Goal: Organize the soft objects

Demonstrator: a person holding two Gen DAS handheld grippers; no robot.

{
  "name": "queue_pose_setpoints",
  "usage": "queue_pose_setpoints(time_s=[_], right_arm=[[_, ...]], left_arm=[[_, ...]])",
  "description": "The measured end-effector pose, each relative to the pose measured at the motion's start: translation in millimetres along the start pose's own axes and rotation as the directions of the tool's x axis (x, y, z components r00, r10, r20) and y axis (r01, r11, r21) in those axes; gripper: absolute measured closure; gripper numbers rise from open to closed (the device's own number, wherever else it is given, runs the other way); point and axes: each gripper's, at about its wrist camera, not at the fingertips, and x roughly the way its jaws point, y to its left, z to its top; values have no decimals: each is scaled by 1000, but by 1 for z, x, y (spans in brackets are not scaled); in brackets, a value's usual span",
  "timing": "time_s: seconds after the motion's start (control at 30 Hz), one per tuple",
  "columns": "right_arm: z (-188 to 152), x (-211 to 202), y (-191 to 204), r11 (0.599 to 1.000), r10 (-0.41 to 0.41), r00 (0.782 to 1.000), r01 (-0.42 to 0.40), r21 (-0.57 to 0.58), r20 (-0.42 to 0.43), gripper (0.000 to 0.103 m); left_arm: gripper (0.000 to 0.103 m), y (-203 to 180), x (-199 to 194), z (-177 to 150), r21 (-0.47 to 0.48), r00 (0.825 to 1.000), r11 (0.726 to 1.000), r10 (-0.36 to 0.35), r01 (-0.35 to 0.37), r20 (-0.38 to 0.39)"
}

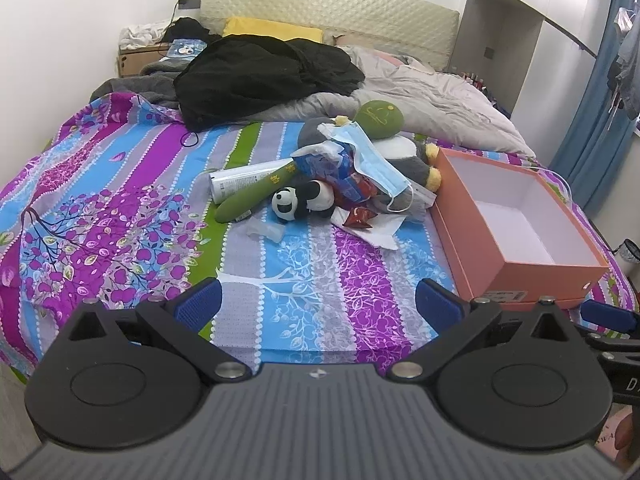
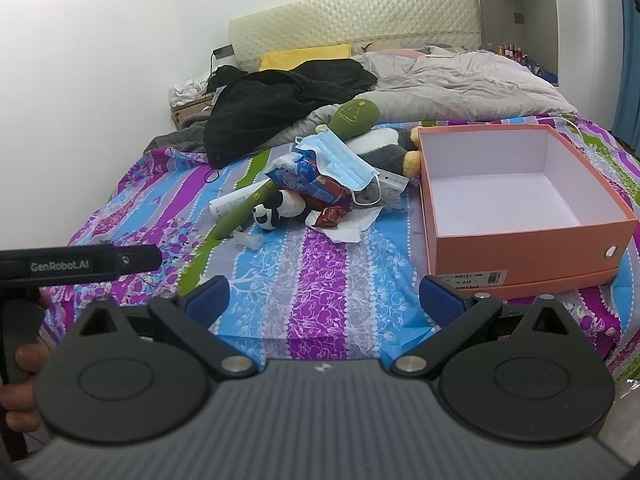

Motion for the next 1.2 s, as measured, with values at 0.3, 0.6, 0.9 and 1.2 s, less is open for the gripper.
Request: queue_pose_setpoints(time_s=[0.3,0.6,0.9,1.2], right_arm=[[0,1,0,1000,1,1000,-1,1,2,0],[0,1,2,1000,2,1000,-2,-3,0,0],[0,2,1,1000,0,1000,0,1,-8,0],[-2,8,2,1000,-5,1000,5,0,-27,0]], left_arm=[[0,1,1,-2,-1,1000,1000,2,-2,-1],[0,0,3,-2,0,1000,1000,2,-2,-4],[0,-1,4,-3,-1,1000,1000,3,-3,-8],[0,0,10,-6,4,1000,1000,2,-2,-18]])
